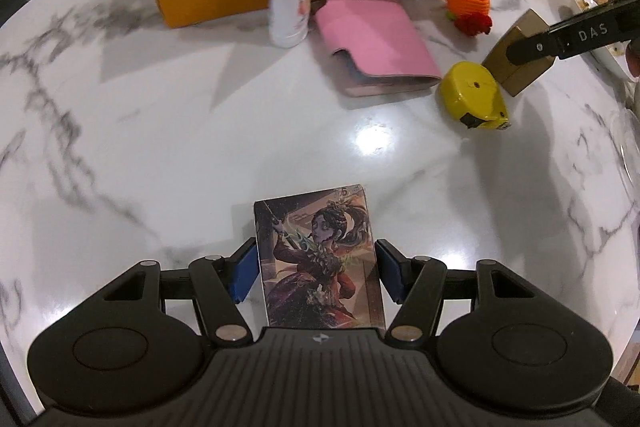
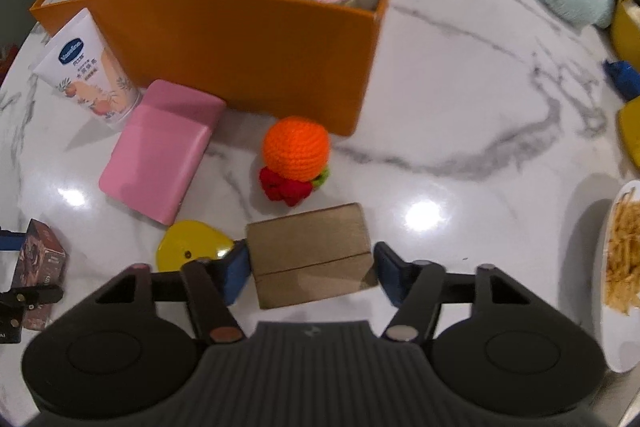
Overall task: Organize objects
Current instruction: 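Close left tool on the trading card while right tool grasps the brown cardboard box, then lift and carry the card with left tool while right tool carries the brown box to the orange box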
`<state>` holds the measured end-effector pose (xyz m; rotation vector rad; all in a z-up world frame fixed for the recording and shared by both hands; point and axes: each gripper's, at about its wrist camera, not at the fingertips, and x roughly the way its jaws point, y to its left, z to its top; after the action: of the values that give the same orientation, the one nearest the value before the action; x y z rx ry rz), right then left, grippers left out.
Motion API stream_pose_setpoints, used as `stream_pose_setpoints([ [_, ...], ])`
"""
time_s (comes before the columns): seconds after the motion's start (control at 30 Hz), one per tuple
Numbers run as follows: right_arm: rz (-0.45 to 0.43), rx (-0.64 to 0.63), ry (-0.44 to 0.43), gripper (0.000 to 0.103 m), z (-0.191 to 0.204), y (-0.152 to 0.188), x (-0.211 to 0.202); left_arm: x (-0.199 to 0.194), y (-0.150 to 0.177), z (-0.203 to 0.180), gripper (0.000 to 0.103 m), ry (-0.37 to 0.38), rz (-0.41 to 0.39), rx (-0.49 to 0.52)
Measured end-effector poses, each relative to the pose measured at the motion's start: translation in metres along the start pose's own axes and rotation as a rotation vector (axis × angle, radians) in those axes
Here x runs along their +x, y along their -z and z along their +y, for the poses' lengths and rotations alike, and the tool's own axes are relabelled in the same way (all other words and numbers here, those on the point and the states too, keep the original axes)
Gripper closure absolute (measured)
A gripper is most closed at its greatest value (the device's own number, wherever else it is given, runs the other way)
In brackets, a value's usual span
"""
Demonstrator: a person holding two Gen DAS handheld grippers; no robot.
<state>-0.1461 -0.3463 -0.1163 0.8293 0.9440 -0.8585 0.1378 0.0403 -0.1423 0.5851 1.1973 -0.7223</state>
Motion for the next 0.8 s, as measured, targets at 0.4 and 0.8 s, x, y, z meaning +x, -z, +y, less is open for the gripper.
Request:
stream_pose_setpoints([
  [0.4,0.070,0.014,-0.021,0.040,0.001,0.021,-0.006,0.002,0.006,-0.007,0.031,-0.029,-0.003,0.014],
  [0.8,0.121,0.010,-0.053,0.041,0.007,0.041,-0.013,0.005,0.006,-0.011,0.032,-0.037,-0.009,0.011],
])
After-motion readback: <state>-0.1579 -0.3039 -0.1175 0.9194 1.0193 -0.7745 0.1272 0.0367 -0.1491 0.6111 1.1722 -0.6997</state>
